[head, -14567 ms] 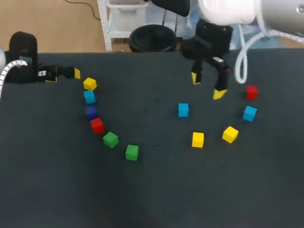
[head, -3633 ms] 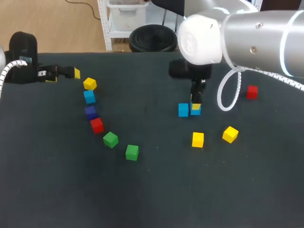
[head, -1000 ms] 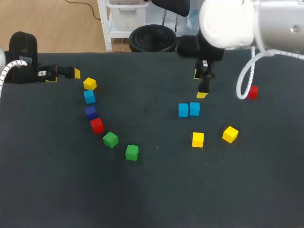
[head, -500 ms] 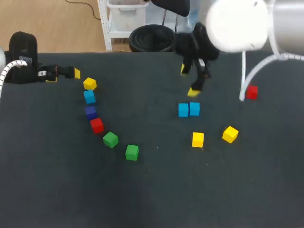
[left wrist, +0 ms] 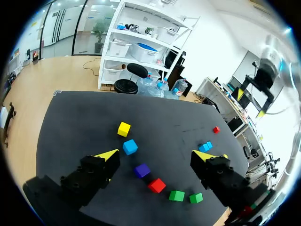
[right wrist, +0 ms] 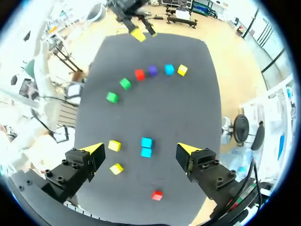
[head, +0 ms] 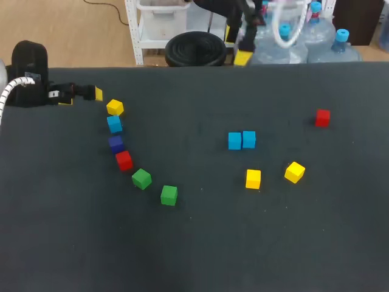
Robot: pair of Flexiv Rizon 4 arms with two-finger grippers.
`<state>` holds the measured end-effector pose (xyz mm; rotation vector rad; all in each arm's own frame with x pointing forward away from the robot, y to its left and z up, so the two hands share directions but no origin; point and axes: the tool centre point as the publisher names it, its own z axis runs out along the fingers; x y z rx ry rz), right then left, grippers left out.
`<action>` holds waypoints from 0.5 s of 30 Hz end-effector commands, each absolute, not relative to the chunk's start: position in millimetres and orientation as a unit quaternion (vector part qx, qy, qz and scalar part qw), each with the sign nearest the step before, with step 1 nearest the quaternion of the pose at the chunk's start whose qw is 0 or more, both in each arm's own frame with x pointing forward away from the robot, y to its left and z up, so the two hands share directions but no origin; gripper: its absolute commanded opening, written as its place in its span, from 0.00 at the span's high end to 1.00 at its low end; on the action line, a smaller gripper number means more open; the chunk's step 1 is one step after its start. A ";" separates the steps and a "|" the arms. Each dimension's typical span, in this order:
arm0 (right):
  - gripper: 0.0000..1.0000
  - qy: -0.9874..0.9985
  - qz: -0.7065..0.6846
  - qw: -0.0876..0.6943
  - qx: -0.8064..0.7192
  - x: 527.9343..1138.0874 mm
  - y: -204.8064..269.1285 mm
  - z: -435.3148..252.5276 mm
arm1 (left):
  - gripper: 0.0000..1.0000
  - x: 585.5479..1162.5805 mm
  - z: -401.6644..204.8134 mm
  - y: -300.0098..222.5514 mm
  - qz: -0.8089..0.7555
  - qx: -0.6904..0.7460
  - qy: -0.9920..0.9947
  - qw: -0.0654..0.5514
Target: Place the blue cubes, place green cubes on the blue cubes, place the yellow cubes on the green cubes, then place the red cubes on the yellow cubes, and place purple cube on the red cubes.
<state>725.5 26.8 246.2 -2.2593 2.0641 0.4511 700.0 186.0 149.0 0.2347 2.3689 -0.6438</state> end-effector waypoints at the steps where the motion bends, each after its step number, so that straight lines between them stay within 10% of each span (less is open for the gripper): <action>1: 0.00 0.657 0.215 -0.011 -0.723 722.1 17.2 254.5 | 0.00 700.0 149.5 185.6 -0.245 0.089 0.907 0.331; 15: 0.00 0.653 0.243 -0.008 -0.717 716.2 13.7 250.4 | 0.00 700.0 149.5 185.6 -0.245 0.089 0.907 0.331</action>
